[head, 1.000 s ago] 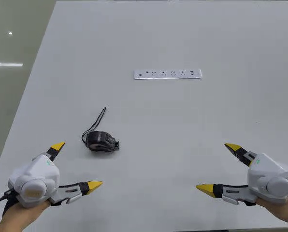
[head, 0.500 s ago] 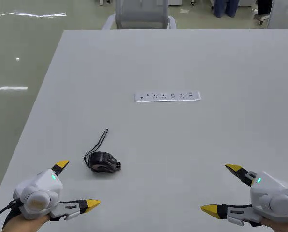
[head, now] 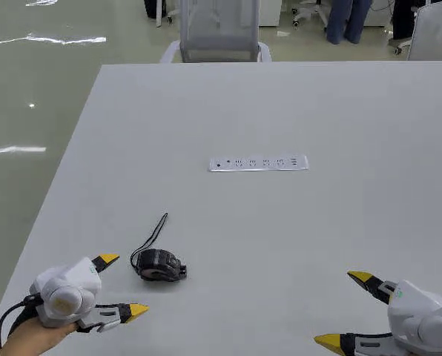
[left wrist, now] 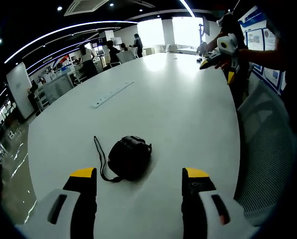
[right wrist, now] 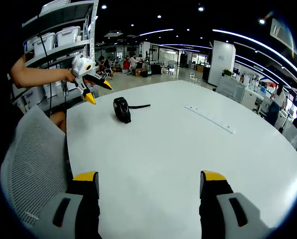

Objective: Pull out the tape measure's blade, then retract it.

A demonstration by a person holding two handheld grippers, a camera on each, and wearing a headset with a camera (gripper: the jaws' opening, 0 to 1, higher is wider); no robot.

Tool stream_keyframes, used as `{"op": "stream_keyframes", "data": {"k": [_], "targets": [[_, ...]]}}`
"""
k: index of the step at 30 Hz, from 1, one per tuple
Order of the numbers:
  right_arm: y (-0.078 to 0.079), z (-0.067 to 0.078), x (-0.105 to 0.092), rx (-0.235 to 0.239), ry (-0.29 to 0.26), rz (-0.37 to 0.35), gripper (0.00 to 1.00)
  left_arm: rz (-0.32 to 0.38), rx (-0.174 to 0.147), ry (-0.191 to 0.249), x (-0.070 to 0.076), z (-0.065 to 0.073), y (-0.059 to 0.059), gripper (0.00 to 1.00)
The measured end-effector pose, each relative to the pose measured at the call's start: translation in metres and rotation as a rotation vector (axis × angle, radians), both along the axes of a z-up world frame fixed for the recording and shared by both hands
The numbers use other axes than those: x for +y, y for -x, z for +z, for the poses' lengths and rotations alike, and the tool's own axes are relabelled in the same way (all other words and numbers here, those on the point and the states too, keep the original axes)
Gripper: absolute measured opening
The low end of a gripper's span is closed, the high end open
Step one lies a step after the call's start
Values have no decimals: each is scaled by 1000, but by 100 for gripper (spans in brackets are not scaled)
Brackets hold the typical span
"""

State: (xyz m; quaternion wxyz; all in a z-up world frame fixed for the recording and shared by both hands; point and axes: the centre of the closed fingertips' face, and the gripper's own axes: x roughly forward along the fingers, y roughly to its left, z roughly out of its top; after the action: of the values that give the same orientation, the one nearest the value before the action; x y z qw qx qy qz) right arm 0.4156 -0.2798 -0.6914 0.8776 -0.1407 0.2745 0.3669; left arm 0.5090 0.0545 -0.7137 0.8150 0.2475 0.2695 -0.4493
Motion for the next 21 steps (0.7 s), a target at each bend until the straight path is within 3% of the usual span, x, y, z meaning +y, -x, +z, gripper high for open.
{"op": "stream_keyframes", "data": {"k": [13,21], "targets": [[-3,-6,3,-1,17,67,73,-154,13,-129,-8,-13,-20,56],[-5,-7,9,-11,26,125,65,-276,19,-263,-9,-19,-28,52]]}}
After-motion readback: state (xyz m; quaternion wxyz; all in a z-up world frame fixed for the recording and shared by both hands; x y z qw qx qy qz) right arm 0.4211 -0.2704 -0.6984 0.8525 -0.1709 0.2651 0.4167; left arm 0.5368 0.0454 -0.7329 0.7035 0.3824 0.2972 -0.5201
